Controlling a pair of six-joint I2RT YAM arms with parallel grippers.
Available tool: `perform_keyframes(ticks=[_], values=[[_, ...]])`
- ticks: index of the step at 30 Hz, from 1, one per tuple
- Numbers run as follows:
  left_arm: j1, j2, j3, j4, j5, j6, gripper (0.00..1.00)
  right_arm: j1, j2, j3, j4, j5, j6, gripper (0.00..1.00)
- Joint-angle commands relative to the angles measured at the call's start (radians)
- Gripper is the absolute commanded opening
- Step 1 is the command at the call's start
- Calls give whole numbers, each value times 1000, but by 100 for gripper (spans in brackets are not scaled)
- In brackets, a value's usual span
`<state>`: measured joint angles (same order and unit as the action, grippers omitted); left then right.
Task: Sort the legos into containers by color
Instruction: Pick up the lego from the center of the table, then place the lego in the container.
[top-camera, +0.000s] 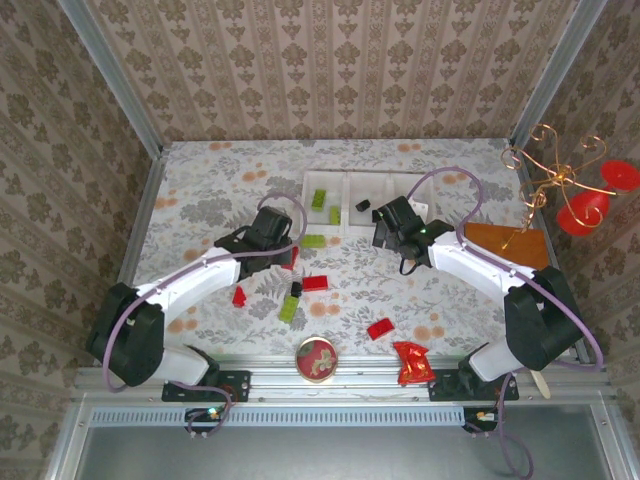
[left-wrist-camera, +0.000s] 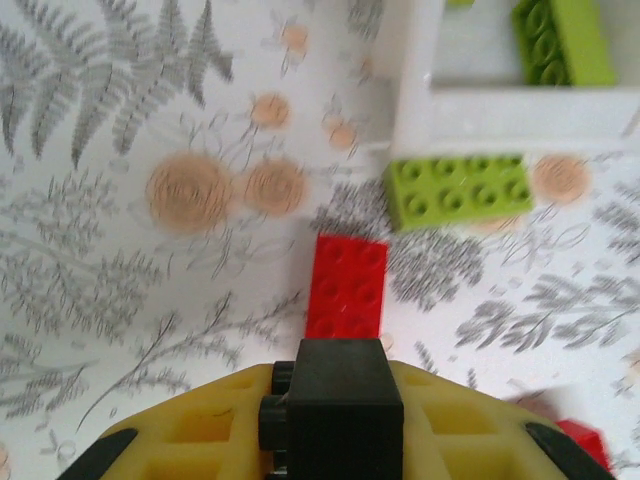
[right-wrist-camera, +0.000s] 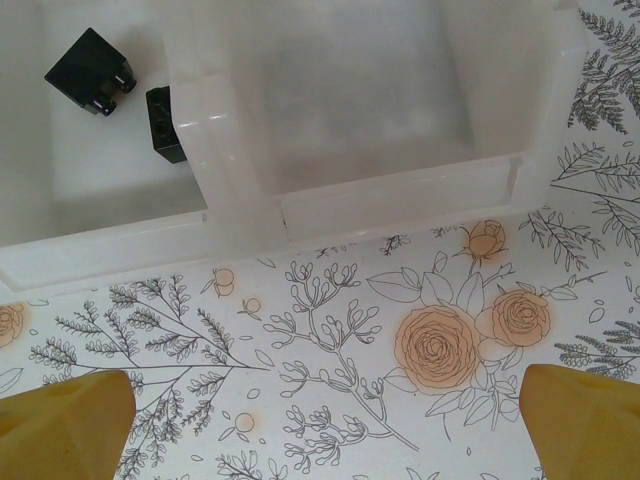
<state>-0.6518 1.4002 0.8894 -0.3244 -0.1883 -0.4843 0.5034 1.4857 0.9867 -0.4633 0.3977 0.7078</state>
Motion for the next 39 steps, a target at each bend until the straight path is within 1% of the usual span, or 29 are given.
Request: perform_keyframes(ticks=[1, 8, 13, 15, 25, 31, 39], values=[[4, 41, 56, 64, 32, 26, 10, -3, -17, -20, -14, 58, 34, 100], [-23, 156, 195, 100, 89, 56, 10, -3, -50, -37, -25, 101, 67, 100], [-62, 259, 330, 130, 135, 101, 9, -3, -89, -74, -10, 129, 83, 100], [-79, 304, 384, 139, 146, 123, 10, -5, -131, -85, -11, 140, 88, 100], [-121, 553, 684, 97, 185, 222, 10, -6, -224, -154, 35, 147, 87, 100], [-131, 660, 805, 65, 193, 258, 13, -11, -242, -168, 47, 145, 83, 100], [-141, 745, 892, 44, 198, 282, 18, -19, -242, -182, 82, 114, 68, 100]])
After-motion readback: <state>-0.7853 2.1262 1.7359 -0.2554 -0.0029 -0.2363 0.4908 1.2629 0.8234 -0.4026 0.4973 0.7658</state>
